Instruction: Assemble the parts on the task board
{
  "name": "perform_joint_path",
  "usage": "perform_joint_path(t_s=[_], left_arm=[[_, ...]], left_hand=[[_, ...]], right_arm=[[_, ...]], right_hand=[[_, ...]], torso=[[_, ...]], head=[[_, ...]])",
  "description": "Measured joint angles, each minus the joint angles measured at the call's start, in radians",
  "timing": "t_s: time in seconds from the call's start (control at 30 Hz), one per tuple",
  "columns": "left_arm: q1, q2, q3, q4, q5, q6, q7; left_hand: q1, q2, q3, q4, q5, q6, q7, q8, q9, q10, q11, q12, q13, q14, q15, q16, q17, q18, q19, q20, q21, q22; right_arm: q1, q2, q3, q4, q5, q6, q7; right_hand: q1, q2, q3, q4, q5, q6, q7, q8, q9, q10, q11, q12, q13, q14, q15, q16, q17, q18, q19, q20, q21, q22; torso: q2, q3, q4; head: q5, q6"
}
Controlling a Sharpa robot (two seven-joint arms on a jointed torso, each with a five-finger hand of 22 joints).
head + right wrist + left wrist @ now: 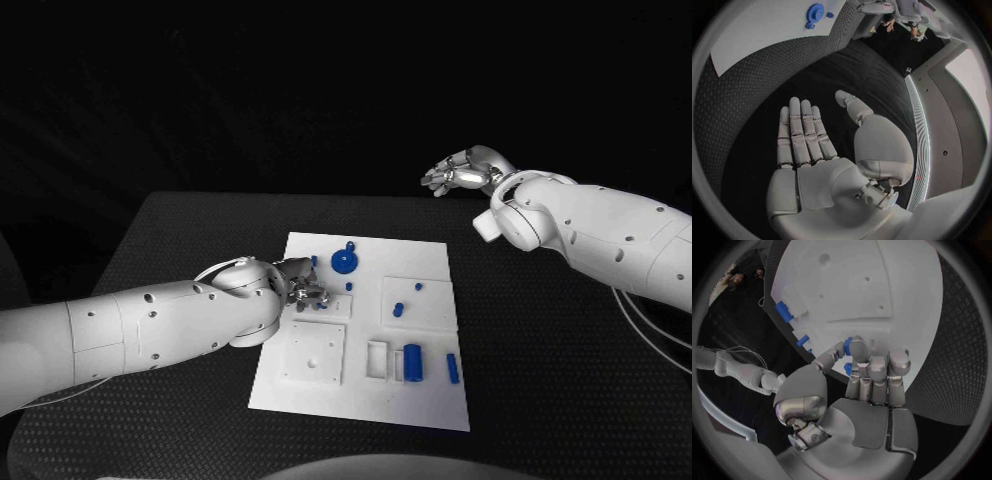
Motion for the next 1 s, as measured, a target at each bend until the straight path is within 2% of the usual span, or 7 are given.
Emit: perform_joint_path(t_s=[0.3,0.73,0.83,1.0], left_arm=[[0.0,0.002,0.001,-0.001,0.0,0.004,-0.003],[0.004,0.018,0.003,-0.019,0.0,0.033,-0.01],[0.005,0.02,0.004,-0.022,0.0,0.043,-0.011],[0.007,0.024,0.005,-0.026,-0.002,0.056,-0.014]], left_hand=[[0.0,0.0,0.0,0.0,0.0,0.004,-0.005,-0.004,0.0,0.004,-0.003,0.0,0.0,0.005,-0.003,0.0,0.0,0.0,-0.002,-0.002,0.0,0.0],[0.004,-0.004,0.0,0.0,0.0,0.012,-0.012,0.008,-0.001,0.014,-0.008,0.0,0.004,0.007,-0.011,0.0,0.004,0.0,-0.003,-0.003,0.0,0.0],[0.01,-0.01,-0.008,0.009,-0.018,0.019,-0.011,0.008,0.0,0.018,-0.012,0.0,0.008,0.007,-0.011,0.0,0.007,0.0,-0.003,-0.003,0.0,0.0],[0.01,-0.011,-0.008,0.011,-0.022,0.02,-0.012,0.008,0.001,0.019,-0.013,0.0,0.01,0.007,-0.011,0.0,0.008,0.0,-0.003,-0.003,0.0,0.0]], right_arm=[[0.0,0.0,0.0,0.0,0.0,0.0,0.0],[0.0,0.0,0.0,0.001,0.0,0.0,0.0],[0.0,0.0,0.0,0.001,0.0,0.0,0.0],[0.0,-0.001,0.0,0.001,0.0,0.0,0.0]], right_hand=[[0.0,0.0,0.0,0.0,0.0,0.0,0.0,0.0,0.0,0.0,0.0,0.0,-0.001,0.0,0.0,0.0,0.0,0.0,0.0,0.0,0.0,0.001],[0.0,0.0,0.0,0.0,0.0,0.0,0.0,0.0,0.0,0.0,0.0,0.0,-0.002,0.0,0.0,0.0,0.001,0.0,0.0,0.0,0.0,0.002],[0.0,0.0,0.0,0.0,0.0,0.0,0.0,0.0,0.0,0.0,0.0,0.0,-0.002,0.0,0.0,0.0,0.001,0.0,0.0,0.0,0.0,0.002],[0.0,0.0,0.0,0.0,0.0,0.0,0.0,0.0,0.0,0.0,0.0,0.0,-0.002,0.0,0.0,0.0,0.002,0.0,0.0,0.0,-0.004,0.002]], torso=[[0.0,-0.0006,0.0001],[0.0,0.0006,-0.0006],[0.0,0.0012,-0.0014],[0.0,0.0018,-0.0016]], head=[[-0.002,0.0],[0.0,0.001],[0.0,0.001],[0.0,0.002]])
